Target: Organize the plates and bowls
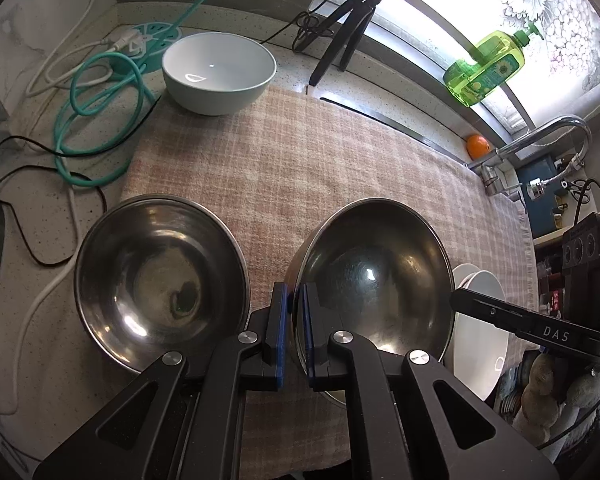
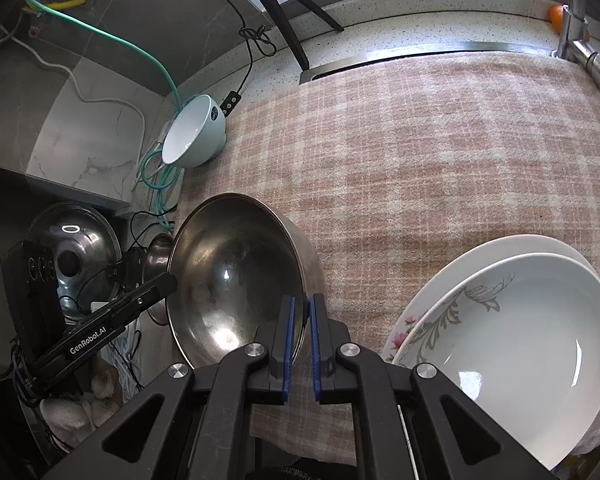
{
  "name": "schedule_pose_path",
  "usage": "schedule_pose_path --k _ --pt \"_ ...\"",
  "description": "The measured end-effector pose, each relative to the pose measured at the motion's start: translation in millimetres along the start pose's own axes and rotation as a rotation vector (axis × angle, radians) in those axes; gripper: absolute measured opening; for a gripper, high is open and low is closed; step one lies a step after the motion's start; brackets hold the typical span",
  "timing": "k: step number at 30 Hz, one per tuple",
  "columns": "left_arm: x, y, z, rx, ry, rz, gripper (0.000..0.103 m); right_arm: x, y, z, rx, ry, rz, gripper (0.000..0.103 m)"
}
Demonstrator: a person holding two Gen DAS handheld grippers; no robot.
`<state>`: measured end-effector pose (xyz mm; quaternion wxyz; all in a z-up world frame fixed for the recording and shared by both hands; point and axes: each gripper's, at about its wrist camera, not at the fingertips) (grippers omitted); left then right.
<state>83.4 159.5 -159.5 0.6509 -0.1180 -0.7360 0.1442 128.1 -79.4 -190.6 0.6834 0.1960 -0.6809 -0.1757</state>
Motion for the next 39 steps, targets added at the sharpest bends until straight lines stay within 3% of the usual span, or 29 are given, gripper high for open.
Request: schedule_pose_path --k 39 --pt "-9.9 -7.7 3.3 -0.052 0.008 -0.082 0.006 -7.6 3.2 4.5 0.044 0.017 0.029 0.007"
Point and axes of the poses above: each gripper's, at about its wrist camera, not at the fingertips, and x roughly against the way its jaws point, y to its left, z to its underside, and after that the axes turned 10 degrees about y, right-handed
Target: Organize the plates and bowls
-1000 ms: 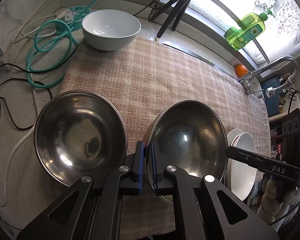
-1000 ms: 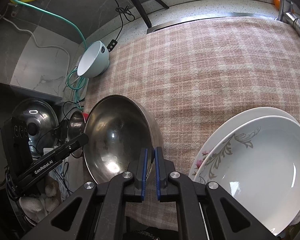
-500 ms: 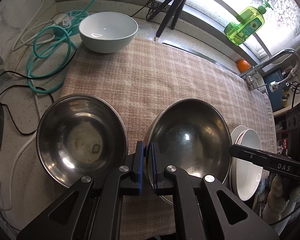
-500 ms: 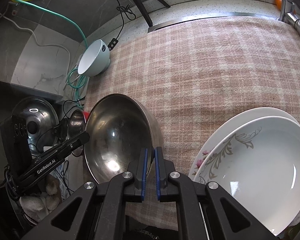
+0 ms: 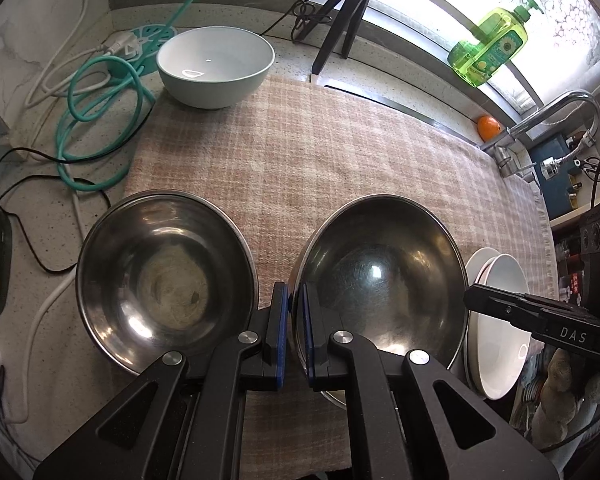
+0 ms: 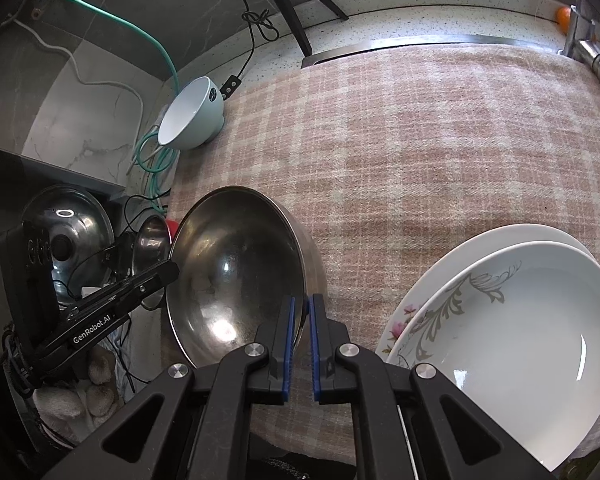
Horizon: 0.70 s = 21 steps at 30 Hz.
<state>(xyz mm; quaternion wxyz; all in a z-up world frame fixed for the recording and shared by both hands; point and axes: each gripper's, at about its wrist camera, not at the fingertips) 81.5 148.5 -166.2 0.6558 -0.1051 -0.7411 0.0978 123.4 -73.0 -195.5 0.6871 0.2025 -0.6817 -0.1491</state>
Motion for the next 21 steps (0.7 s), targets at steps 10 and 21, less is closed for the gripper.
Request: schedule_pose_path --k 10,21 --pt "3.5 -4.2 1.6 -0.031 -0.031 -0.069 0.014 10.4 1.1 0.2 0.029 -0.033 0.045 0.007" --pt "16.2 1.6 2.7 -0.022 -0.077 -0.101 0.015 22.6 12.2 1.5 0.076 -0.067 0.085 0.007"
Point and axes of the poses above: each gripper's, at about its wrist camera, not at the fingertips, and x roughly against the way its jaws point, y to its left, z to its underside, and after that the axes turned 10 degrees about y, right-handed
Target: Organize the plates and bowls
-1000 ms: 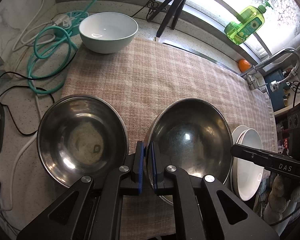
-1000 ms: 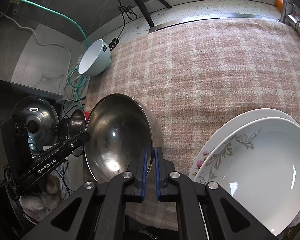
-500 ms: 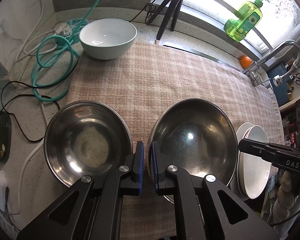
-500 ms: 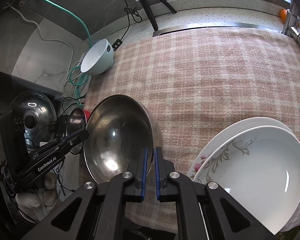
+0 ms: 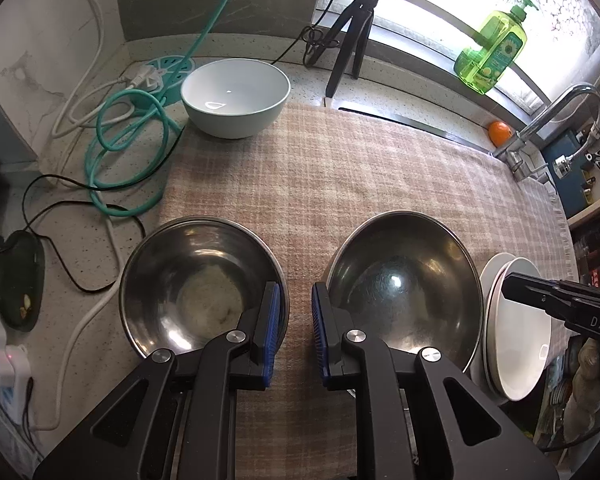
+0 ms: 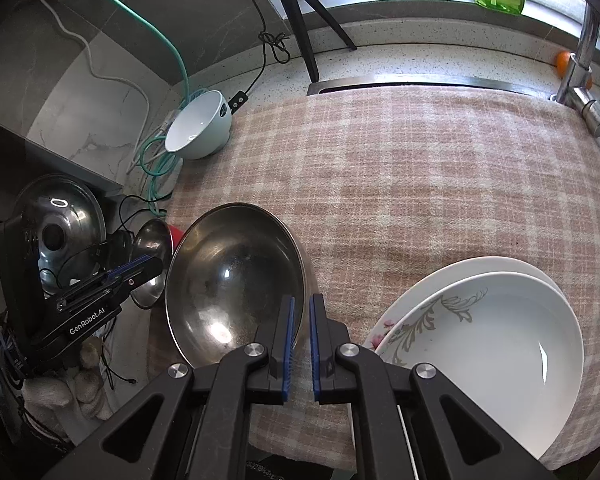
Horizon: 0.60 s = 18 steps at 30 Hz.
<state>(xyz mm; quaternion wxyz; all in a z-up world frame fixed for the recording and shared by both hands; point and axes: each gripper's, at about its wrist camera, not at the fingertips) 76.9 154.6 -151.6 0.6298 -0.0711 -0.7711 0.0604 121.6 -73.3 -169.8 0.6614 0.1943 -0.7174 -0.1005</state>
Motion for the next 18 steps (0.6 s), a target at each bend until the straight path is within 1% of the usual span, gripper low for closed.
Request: schedule_pose_path --k 10,13,16,18 --pt "10.7 5.1 0.9 0.010 -0.025 -0.009 0.015 6.3 20.3 -4.1 0.063 -0.031 0.052 0.007" --pt "13.8 5.8 1.8 0.009 -0.035 -0.016 0.015 8.4 28.1 -5.6 0.091 -0.046 0.083 0.007" --pt "17.2 5.7 3.3 0.003 -0.047 -0.031 0.015 9.9 35.4 -8.6 0.115 -0.055 0.089 0.007" --pt "19.8 8.2 4.4 0.009 -0.052 -0.024 0.015 10.4 40.8 -10.9 0.129 -0.057 0.089 0.008"
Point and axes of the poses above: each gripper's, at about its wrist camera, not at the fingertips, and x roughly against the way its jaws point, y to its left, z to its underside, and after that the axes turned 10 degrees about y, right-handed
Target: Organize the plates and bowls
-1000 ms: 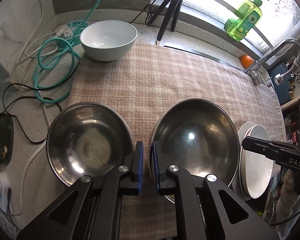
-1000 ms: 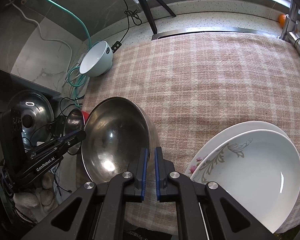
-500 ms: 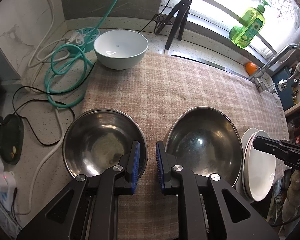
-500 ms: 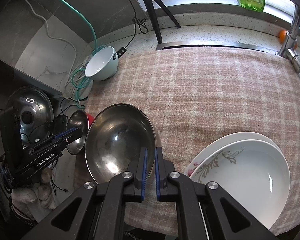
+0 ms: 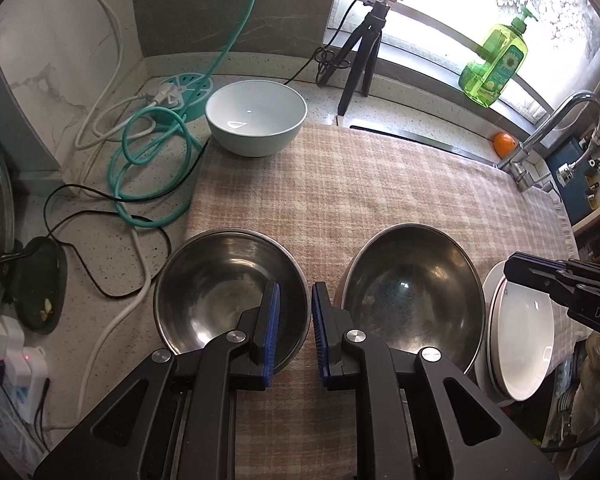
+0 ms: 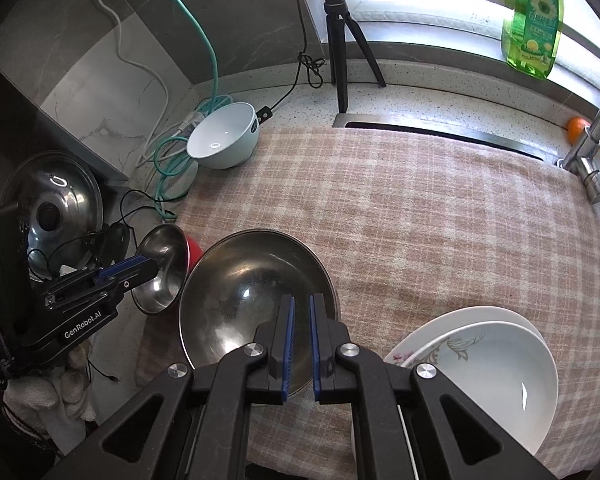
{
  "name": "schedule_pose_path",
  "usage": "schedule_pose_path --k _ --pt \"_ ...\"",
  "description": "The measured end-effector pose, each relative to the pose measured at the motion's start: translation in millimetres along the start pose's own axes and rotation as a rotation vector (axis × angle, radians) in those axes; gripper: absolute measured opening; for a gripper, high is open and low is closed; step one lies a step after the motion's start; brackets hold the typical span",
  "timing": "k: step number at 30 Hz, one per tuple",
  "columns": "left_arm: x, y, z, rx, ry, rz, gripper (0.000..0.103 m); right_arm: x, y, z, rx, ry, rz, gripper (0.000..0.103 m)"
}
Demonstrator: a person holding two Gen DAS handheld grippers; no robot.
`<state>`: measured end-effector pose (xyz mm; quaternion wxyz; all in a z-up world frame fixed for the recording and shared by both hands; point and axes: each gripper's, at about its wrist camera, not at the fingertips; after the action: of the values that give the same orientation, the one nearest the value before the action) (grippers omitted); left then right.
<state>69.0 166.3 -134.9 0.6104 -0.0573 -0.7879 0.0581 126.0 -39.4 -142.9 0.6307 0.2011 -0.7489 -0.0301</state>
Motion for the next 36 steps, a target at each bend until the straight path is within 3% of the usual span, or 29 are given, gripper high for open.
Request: schedule_pose_path --k 3,14,18,36 --pt "5.5 5.3 2.9 0.017 -0.012 0.009 0.015 -0.2 5.9 -3.6 0.017 -0.001 -0.001 0.013" --pt "20.3 44.1 15.6 0.124 -0.028 0.010 0.015 -4.0 31.0 -20.1 0.070 0.012 -0.051 0.016" --pt "24.9 58.9 19.3 0.159 -0.034 -0.003 0.015 -7.3 43.2 -24.7 0.096 0.014 -0.060 0.023" --pt "21.3 100.9 32.8 0.298 -0.012 0.048 0.019 -31.9 78.9 -48.2 0.147 0.059 -0.110 0.023"
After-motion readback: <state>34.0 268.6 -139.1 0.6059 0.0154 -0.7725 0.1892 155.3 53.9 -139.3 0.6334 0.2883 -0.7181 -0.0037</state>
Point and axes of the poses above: each gripper's, at about its wrist camera, not at the fingertips, and x roughly against the way its jaws point, y to its left, z to its underside, and after that the axes turned 10 degrees about y, right-handed
